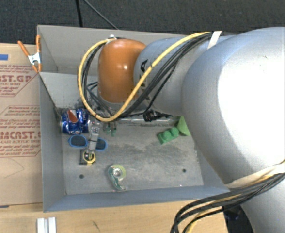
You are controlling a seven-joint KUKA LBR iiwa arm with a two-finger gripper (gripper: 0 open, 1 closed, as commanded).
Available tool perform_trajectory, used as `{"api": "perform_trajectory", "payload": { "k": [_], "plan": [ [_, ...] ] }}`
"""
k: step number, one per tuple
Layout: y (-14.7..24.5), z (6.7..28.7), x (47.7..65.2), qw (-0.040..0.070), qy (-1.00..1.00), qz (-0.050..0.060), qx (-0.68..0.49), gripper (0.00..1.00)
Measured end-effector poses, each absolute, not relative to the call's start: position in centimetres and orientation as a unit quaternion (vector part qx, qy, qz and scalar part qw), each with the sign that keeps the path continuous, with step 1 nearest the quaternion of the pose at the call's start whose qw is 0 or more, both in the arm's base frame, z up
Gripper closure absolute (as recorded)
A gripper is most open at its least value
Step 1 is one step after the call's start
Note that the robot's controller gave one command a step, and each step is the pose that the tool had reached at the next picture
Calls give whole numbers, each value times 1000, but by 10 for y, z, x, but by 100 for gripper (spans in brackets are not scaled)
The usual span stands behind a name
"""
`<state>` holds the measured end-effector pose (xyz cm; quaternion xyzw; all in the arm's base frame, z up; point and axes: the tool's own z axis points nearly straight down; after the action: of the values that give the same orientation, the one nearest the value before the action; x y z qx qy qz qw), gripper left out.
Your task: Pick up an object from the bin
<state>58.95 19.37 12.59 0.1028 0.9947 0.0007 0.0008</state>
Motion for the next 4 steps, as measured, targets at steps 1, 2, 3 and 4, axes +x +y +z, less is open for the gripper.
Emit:
{"api": "perform_trajectory", "payload": {
  "k": [1, 2, 3, 4],
  "plan": [
    [207, 77, 602, 13, 987, 4, 161, 0],
    [219, 78, 601, 12, 975, 3, 220, 0],
    [174, 86, 583, 9, 977, 4, 214, 0],
    [175, 87, 583, 7, 977, 3, 213, 100]
  ]
}}
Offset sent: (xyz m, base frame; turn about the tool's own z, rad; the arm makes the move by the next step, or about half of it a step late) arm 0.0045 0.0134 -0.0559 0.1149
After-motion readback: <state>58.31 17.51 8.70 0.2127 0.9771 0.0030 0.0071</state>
